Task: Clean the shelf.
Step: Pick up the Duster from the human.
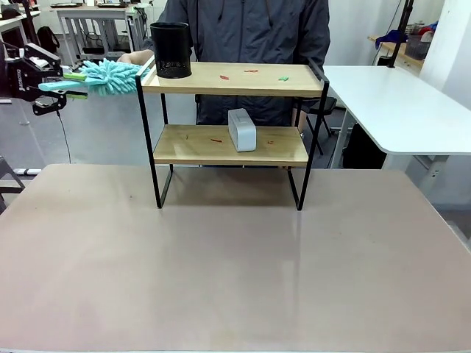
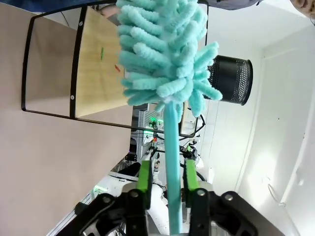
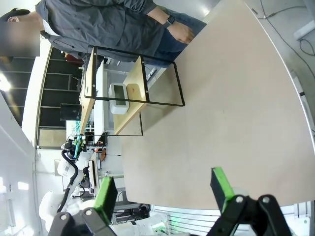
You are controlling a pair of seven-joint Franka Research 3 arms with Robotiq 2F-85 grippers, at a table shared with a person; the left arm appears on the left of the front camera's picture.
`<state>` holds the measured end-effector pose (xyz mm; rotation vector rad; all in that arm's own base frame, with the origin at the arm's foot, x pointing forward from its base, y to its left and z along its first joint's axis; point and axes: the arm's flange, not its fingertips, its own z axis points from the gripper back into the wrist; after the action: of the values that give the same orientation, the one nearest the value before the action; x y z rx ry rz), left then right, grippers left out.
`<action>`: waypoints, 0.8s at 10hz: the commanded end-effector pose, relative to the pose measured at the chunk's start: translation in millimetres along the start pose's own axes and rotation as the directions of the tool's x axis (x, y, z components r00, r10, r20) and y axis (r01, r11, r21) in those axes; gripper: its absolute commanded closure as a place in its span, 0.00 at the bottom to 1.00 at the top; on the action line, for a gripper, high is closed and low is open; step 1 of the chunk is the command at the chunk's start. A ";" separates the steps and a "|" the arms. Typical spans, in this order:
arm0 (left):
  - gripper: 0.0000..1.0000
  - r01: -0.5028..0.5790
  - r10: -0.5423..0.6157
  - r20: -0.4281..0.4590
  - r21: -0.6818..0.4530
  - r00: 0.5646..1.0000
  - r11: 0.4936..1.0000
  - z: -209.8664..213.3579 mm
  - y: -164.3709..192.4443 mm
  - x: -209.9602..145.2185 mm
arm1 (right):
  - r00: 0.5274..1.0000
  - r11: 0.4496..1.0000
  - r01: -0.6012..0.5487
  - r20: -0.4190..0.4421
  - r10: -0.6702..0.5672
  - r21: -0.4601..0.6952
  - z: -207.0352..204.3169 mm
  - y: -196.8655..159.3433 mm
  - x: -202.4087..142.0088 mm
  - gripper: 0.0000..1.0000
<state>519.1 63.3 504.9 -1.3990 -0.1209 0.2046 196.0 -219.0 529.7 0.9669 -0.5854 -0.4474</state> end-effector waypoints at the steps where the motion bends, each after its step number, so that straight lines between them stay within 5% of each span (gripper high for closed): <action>1: 1.00 0.027 -0.027 0.005 -0.019 1.000 0.999 -3.1 -1.4 -8.1 | 1.000 1.000 -0.023 0.007 0.023 0.019 -0.5 2.4 2.1 0.00; 5: 1.00 0.065 -0.065 0.003 -0.030 0.998 0.997 4.5 -7.4 -16.8 | 1.000 1.000 -0.023 0.007 0.023 0.019 -0.5 2.4 2.1 0.00; 7: 1.00 0.206 -0.206 -0.022 0.011 0.978 0.978 57.9 -20.3 -54.6 | 1.000 1.000 -0.023 0.007 0.023 0.019 -0.5 2.4 2.1 0.00; 8: 1.00 0.332 -0.334 -0.005 0.137 0.942 0.933 103.2 -20.2 -92.4 | 1.000 1.000 -0.023 0.007 0.023 0.019 -0.5 2.4 2.1 0.00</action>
<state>458.7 110.2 538.7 -1.3159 -0.2406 0.0331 197.2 -218.7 529.6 0.9731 -0.5868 -0.4481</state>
